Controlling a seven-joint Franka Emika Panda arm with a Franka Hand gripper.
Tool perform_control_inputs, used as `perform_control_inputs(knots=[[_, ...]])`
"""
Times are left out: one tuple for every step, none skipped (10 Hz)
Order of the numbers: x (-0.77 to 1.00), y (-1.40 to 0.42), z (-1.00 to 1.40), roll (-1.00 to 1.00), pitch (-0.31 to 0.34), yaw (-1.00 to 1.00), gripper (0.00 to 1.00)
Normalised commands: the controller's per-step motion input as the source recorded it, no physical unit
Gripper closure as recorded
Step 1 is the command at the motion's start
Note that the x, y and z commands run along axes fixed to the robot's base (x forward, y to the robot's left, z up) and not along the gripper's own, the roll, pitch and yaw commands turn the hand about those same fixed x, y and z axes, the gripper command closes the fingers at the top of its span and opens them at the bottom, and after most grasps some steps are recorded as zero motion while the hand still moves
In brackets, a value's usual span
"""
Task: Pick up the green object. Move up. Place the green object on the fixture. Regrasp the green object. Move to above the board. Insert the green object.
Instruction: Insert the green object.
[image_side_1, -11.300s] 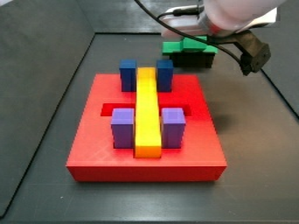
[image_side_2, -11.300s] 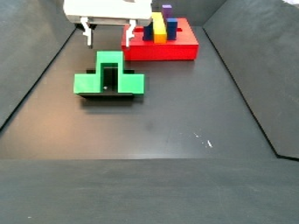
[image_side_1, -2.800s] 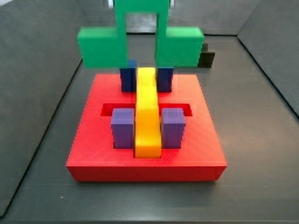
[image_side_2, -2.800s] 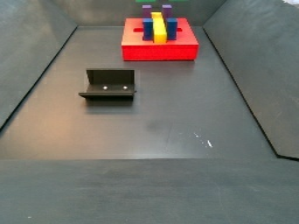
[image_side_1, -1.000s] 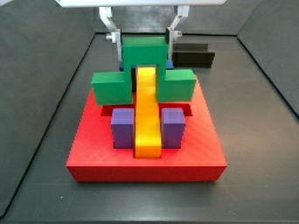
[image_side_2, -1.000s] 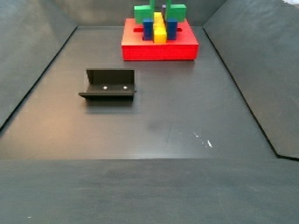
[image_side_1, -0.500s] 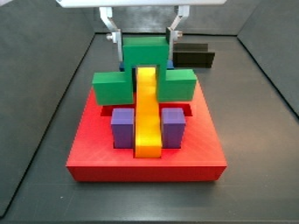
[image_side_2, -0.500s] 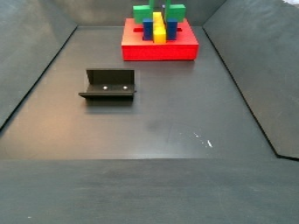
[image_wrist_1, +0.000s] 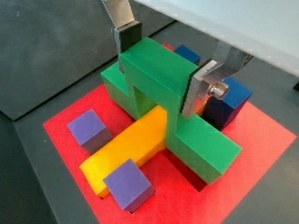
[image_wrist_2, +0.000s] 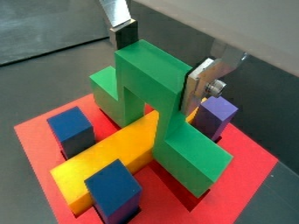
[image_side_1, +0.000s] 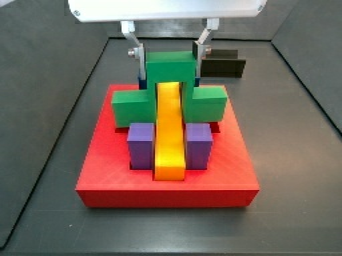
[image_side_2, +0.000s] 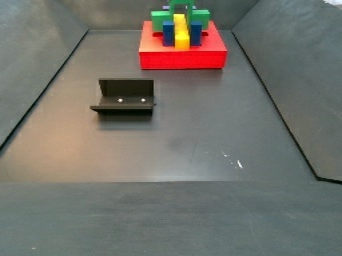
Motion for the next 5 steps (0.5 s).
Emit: perform_control_inputs(knots=[[0.0, 0.0, -0.08, -0.14, -0.061, 0.0, 1.0], [0.0, 0.0, -0.07, -0.15, -0.084, -0.06, 1.0], [0.0, 0.0, -0.09, -0.12, -0.077, -0.1, 1.0], [0.0, 0.0, -0.08, -0.09, -0.061, -0.13, 1.0], [0.01, 0.0, -0.09, -0.05, -0.053, -0.16, 1.0]])
